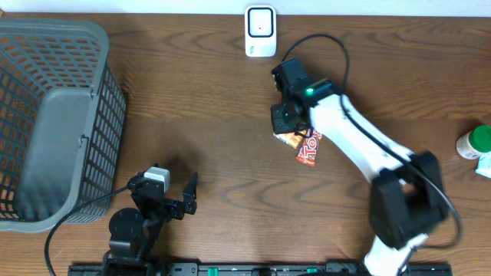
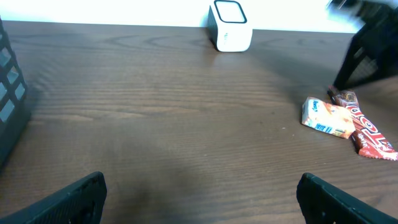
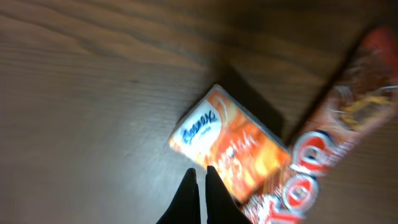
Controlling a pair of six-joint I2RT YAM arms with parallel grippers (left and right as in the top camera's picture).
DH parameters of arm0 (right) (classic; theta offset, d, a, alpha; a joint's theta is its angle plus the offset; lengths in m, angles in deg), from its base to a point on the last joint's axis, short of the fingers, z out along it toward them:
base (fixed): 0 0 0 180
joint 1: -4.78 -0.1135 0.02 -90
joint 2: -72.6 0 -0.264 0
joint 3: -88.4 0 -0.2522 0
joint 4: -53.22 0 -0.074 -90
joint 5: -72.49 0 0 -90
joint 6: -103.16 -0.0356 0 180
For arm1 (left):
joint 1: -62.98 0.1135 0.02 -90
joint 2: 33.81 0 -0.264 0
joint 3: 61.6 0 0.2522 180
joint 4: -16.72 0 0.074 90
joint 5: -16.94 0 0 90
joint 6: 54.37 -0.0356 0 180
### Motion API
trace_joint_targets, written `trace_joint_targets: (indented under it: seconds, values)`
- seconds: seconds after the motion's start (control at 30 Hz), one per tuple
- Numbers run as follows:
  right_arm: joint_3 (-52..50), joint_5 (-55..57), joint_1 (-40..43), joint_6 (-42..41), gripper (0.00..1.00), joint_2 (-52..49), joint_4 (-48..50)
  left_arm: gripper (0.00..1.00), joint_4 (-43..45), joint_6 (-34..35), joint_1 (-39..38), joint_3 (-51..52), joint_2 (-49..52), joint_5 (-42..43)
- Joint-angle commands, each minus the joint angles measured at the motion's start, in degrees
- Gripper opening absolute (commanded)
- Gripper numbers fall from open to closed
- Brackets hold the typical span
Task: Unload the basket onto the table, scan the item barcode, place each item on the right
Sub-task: 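Reach the right gripper to the Kleenex tissue pack and grasp it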
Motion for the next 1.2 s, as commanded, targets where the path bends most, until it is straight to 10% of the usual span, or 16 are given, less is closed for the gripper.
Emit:
trace_joint_targets:
  seconds: [0.0,0.3,0.33,0.4,0.43,0.7,1.17]
  values:
    - [-0.72,-0.26,-0.09,-1.88,0.01,-5.95,1.01,0.98,-1.42,0.28,0.09,0.87,-0.22,0.52]
    - [6.23,-0.92,-0.09,-1.53,0.04,-3.98,-4.46,0.98,-1.42,0.28,0.09,0.87,-0.22,0.5]
    - [8.46,-1.81,-0.09,-1.55,0.18,-2.78,-6.58,0.98,-1.42,0.28,0.09,0.85,-0.22,0.52]
    - [11.93,-3.8,-0.09,-2.49,0.9,-0.92,-10.75,0.98,-1.42,0.28,0.09,0.85,-0.22,0.52]
    - [12.59,-3.93,-0.09,-3.78,0.99,-0.48,-12.0,0.98,-1.42,0.28,0.09,0.87,-0.22,0.52]
    - [9.01,-3.82,-0.17,-34.56,0.99,-2.51,-13.9,0.98,-1.42,0.28,0.09,0.85,-0.22,0.52]
    - [8.96,-0.04,1.38,-43.98,0.99,-11.37,-10.12,0.98,-1.42,0.28,0.09,0.85,-0.22,0.52]
